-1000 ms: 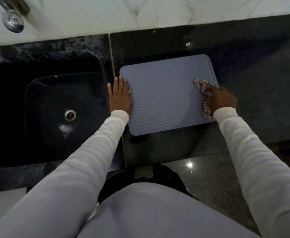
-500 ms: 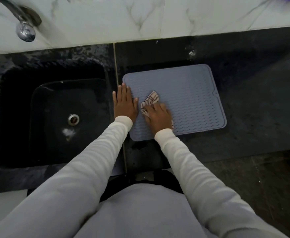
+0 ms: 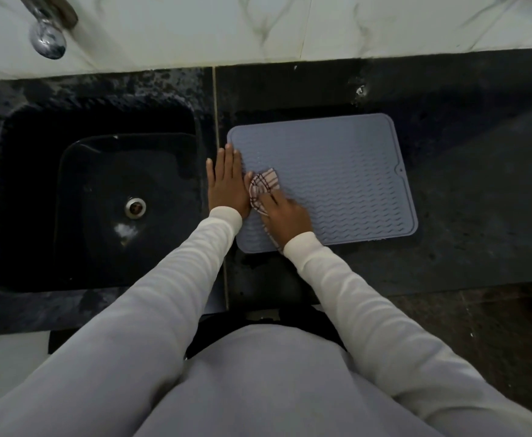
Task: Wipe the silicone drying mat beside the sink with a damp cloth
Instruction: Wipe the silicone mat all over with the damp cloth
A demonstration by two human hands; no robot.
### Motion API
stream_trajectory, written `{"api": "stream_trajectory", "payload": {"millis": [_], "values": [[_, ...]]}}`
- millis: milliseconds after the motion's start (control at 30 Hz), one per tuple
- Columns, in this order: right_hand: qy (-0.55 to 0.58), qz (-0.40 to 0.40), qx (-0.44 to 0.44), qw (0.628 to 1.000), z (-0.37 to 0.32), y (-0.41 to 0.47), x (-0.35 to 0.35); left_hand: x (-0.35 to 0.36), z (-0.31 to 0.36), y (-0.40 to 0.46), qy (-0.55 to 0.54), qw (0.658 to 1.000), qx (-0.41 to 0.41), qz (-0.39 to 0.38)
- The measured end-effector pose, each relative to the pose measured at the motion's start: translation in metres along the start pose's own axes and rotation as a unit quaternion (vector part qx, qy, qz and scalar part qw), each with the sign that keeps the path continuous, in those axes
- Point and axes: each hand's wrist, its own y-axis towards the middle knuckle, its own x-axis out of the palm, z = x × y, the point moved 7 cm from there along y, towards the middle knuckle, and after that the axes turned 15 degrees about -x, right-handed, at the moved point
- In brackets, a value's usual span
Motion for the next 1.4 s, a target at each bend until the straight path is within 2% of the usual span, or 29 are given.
{"api": "stream_trajectory", "payload": {"millis": [200,300,567,767,833,933,1067,1133,1200,1333,1400], "values": [[-0.036,-0.015,0.037,0.999,0.065,-0.027,-0.014,-0.006,-0.002,-0.001,-0.036,0.999,0.0,0.004],[-0.046,-0.052,0.097,0.993,0.102,-0.045,-0.017,-0.006,-0.002,-0.002,-0.034,0.999,-0.004,0.007],[-0.065,-0.063,0.253,0.963,0.219,-0.116,-0.057,-0.005,-0.003,-0.003,-0.037,0.999,-0.005,0.002],[-0.065,-0.044,0.327,0.942,0.246,-0.132,-0.073,-0.004,-0.002,-0.003,-0.056,0.998,-0.006,0.001],[-0.054,-0.01,0.318,0.947,0.231,-0.122,-0.079,-0.004,-0.001,-0.003,-0.052,0.999,-0.005,0.001],[-0.03,0.05,0.255,0.965,0.185,-0.09,-0.082,-0.006,-0.001,-0.003,-0.048,0.999,0.002,0.004],[0.028,0.037,0.14,0.989,0.094,-0.036,-0.044,-0.011,-0.001,-0.001,-0.057,0.998,0.013,0.009],[0.011,0.033,0.064,0.997,0.046,-0.012,-0.021,-0.015,-0.005,0.003,-0.056,0.998,0.022,0.014],[-0.001,0.021,0.038,0.999,0.016,-0.004,-0.006,-0.014,-0.008,0.005,-0.043,0.998,0.037,0.017],[-0.037,0.031,0.031,0.998,0.018,-0.023,-0.007,-0.009,-0.009,0.005,-0.035,0.999,0.029,0.012],[-0.019,0.016,0.027,0.999,0.032,-0.029,-0.008,-0.007,-0.009,0.004,-0.038,0.999,0.024,0.01]]}}
